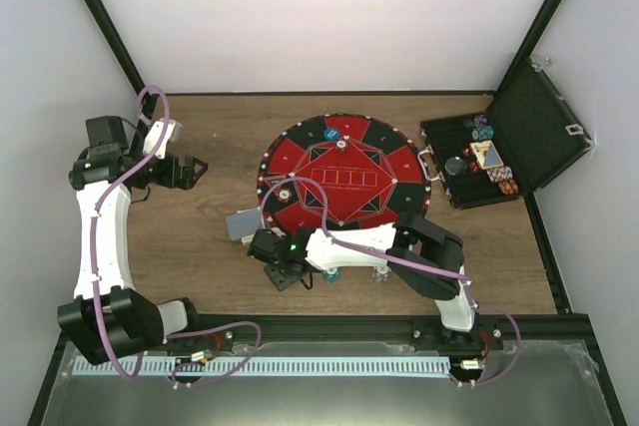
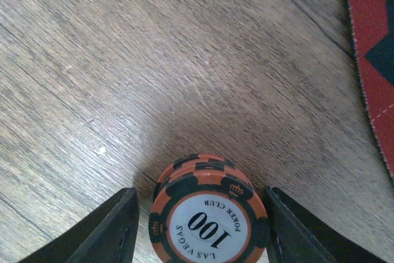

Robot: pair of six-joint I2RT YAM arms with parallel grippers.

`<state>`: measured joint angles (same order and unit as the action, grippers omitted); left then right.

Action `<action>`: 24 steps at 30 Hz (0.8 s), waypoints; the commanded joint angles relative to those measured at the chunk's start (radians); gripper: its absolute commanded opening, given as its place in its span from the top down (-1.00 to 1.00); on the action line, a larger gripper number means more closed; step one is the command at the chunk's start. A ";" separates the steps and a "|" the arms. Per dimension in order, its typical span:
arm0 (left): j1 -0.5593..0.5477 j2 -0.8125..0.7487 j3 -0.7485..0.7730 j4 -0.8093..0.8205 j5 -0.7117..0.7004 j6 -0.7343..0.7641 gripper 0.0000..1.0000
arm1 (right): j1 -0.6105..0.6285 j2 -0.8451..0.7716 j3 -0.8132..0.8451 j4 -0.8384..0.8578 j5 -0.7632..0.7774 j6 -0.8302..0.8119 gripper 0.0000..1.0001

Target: Distribute texas hold em gaming equipment

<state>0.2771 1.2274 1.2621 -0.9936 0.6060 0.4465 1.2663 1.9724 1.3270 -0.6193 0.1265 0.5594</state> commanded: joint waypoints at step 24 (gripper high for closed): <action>0.005 -0.024 -0.024 0.000 0.018 0.009 -1.00 | 0.010 0.017 0.049 -0.033 0.014 -0.002 0.20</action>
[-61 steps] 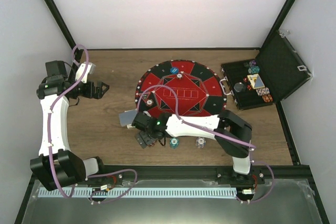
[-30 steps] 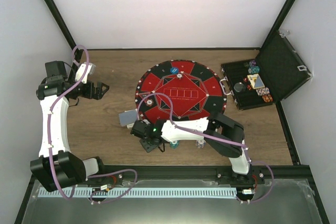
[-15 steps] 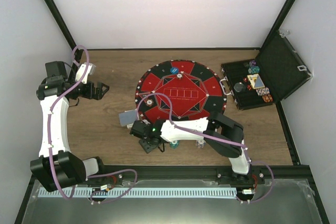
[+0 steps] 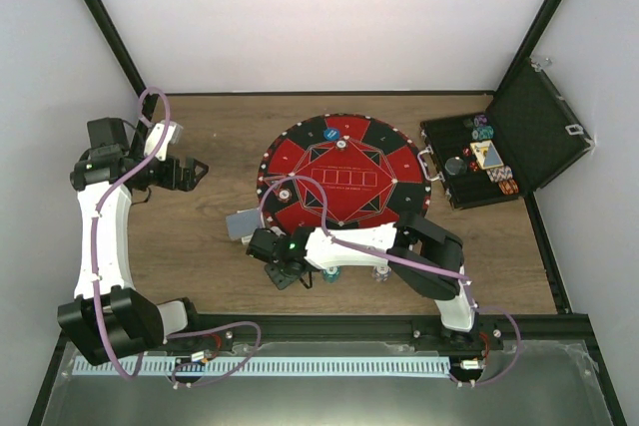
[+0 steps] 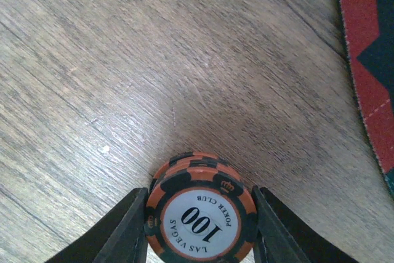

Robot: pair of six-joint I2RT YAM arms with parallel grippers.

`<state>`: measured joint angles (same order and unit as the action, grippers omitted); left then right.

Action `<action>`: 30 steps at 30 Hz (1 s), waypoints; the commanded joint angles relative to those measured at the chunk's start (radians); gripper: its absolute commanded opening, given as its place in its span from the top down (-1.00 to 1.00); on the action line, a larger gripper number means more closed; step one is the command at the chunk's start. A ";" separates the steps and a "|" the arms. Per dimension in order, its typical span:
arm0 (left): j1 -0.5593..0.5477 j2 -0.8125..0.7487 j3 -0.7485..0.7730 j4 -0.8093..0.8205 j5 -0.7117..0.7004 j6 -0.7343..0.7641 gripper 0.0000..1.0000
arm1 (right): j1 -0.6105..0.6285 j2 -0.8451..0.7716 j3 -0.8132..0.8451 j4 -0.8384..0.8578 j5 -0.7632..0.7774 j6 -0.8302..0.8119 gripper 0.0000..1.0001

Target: Distribute texas hold em gaming equipment

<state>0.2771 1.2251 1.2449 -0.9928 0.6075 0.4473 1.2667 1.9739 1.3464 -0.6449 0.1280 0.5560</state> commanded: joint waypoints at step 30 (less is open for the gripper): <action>0.005 -0.033 0.013 -0.018 0.019 0.008 -1.00 | -0.366 -0.392 -0.289 -0.050 0.102 -0.040 0.49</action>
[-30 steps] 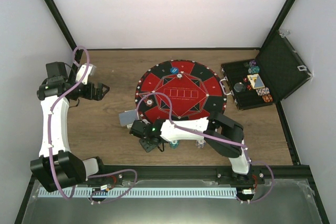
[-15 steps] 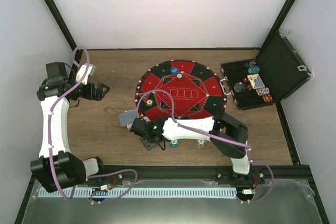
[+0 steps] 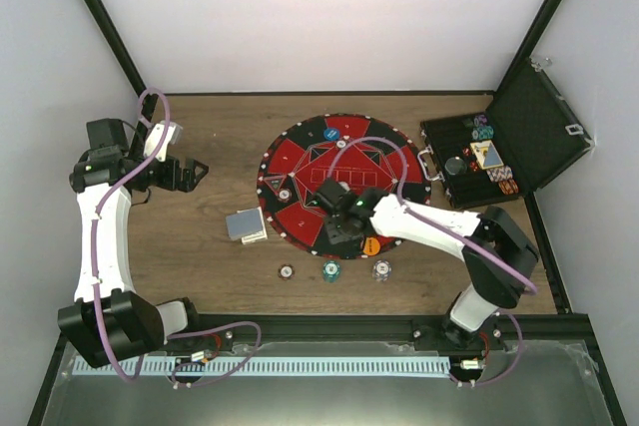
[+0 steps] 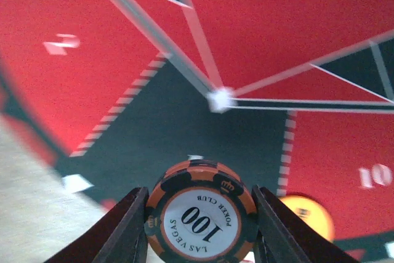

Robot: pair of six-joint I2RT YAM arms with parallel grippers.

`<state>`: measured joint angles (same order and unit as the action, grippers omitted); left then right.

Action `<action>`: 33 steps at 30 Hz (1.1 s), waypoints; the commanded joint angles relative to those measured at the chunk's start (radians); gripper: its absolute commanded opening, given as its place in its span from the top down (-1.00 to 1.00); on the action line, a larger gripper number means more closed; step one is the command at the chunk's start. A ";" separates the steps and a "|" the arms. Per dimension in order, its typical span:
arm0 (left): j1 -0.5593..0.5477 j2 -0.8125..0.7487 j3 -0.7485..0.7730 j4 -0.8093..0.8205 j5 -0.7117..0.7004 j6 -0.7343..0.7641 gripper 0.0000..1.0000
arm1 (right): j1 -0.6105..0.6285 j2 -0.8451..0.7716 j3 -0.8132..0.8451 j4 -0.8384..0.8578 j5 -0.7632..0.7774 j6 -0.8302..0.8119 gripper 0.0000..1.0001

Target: Distribute texas hold em gaming equipment

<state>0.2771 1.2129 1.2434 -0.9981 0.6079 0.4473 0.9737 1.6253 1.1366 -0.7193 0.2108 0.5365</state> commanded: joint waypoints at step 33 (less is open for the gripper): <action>0.005 -0.010 0.025 -0.016 0.024 0.010 -1.00 | -0.109 0.039 -0.167 0.093 -0.015 -0.024 -0.23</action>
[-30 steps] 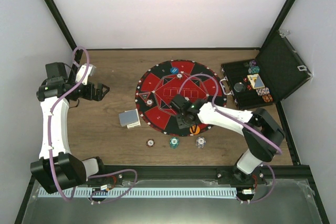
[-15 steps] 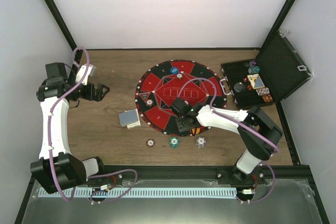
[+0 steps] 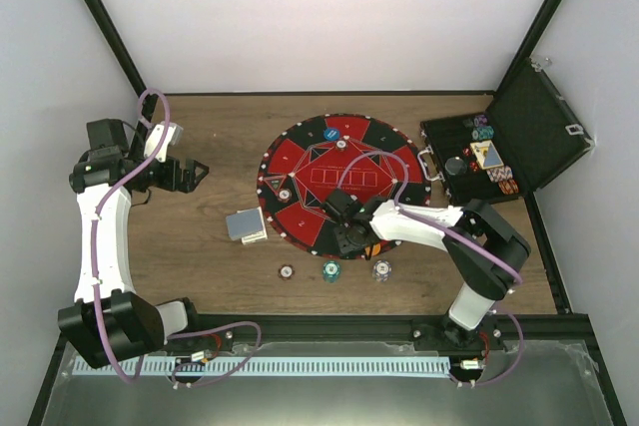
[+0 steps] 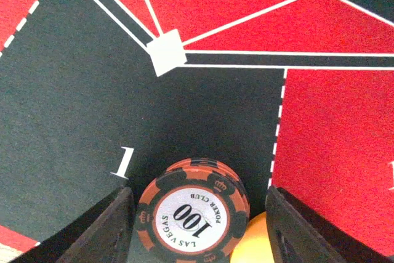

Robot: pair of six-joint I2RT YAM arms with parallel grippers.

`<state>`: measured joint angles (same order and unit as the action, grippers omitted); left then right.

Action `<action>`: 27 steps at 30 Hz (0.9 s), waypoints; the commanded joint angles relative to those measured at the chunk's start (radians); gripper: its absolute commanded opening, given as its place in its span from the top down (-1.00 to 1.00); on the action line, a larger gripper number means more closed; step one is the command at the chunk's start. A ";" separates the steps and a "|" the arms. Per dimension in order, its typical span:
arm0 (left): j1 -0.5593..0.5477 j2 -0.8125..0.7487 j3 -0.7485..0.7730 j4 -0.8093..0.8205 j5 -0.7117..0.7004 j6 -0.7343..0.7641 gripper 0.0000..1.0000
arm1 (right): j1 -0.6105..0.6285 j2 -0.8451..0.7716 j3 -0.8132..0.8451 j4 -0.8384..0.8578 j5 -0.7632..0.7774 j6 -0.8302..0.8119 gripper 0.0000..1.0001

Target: Distribute texas hold em gaming equipment

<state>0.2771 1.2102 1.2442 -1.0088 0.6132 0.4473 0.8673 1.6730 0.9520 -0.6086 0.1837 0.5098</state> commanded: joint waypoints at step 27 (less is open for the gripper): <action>0.005 0.008 0.014 0.009 0.020 0.018 -1.00 | 0.312 -0.072 0.097 -0.167 -0.043 0.111 -0.56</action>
<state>0.2771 1.2194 1.2446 -1.0077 0.6151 0.4503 1.1687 1.5852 1.0618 -0.7773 0.1581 0.6003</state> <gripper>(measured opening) 0.999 0.785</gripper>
